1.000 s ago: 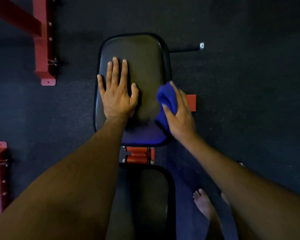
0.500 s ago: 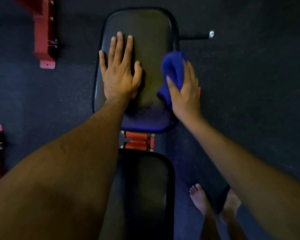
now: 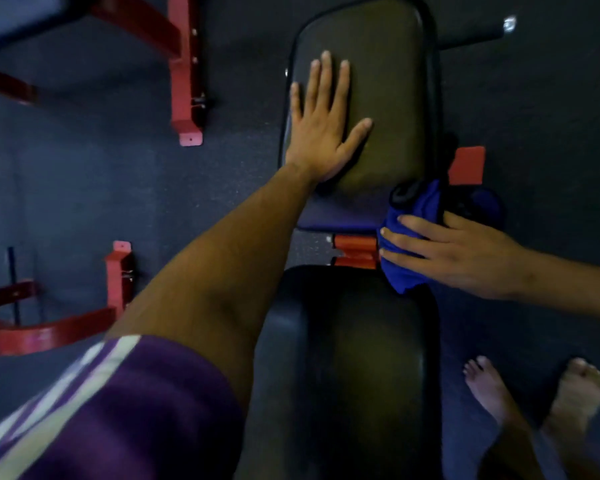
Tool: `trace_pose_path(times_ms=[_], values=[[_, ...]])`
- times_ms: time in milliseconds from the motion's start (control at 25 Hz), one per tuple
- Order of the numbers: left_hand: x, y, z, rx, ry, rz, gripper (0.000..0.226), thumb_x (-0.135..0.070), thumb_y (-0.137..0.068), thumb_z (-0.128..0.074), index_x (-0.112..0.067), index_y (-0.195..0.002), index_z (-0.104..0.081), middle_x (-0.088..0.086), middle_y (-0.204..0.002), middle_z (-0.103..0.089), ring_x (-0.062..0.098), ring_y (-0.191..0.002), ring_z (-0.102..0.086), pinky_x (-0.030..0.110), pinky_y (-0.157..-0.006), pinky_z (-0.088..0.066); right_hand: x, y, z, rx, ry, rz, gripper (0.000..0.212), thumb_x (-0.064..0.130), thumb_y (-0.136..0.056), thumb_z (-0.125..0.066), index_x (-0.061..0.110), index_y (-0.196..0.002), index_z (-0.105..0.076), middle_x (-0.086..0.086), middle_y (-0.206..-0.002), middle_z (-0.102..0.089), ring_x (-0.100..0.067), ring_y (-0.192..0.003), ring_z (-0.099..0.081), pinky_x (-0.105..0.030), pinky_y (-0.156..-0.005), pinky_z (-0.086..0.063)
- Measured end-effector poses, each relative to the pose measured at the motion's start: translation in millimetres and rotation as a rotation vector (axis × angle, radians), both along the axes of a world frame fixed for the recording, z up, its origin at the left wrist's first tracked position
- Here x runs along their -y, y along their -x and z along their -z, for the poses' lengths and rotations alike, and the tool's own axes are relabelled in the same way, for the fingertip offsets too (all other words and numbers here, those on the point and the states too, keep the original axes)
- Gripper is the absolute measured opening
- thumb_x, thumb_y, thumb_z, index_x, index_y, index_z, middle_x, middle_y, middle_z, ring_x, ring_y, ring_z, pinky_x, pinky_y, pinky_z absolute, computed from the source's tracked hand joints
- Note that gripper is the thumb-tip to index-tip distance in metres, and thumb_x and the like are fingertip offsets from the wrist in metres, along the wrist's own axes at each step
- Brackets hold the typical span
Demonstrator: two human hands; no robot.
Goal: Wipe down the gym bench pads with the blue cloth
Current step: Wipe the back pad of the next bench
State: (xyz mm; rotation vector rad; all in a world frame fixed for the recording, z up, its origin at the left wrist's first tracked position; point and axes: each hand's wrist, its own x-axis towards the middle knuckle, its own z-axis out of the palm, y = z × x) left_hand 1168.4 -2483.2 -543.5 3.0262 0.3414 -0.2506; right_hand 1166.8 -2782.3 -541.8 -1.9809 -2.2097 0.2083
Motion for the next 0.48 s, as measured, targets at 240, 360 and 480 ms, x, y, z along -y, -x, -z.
trace_pose_path(times_ms=[240, 360, 480], values=[[0, 5, 17, 0.102, -0.003, 0.045, 0.079, -0.059, -0.101, -0.037, -0.010, -0.162, -0.025, 0.020, -0.169, -0.016, 0.038, -0.157, -0.010, 0.062, -0.124, -0.005, -91, 30, -10, 0.003, -0.071, -0.033, 0.048, 0.018, -0.092, -0.031, 0.011, -0.131, -0.058, -0.014, -0.133, -0.061, -0.036, -0.124, -0.054, -0.044, -0.091, -0.035], [-2, 5, 17, 0.154, 0.032, 0.030, 0.077, -0.057, -0.101, -0.039, -0.012, -0.162, -0.027, 0.019, -0.169, -0.018, 0.037, -0.157, -0.012, 0.061, -0.124, -0.007, -68, 37, -28, -0.118, -0.035, 0.060, 0.049, 0.015, -0.090, -0.035, 0.015, -0.136, -0.055, -0.010, -0.139, -0.056, -0.036, -0.127, -0.050, -0.045, -0.089, -0.032], [-2, 5, 17, 0.188, 0.033, 0.022, 0.077, -0.057, -0.100, -0.040, -0.013, -0.161, -0.029, 0.018, -0.168, -0.021, 0.037, -0.157, -0.015, 0.061, -0.124, -0.011, -12, 19, -53, -0.241, 0.067, 0.218, 0.070, 0.007, -0.072, -0.060, 0.020, -0.140, -0.048, -0.002, -0.147, -0.050, -0.032, -0.129, -0.045, -0.046, -0.082, -0.041]])
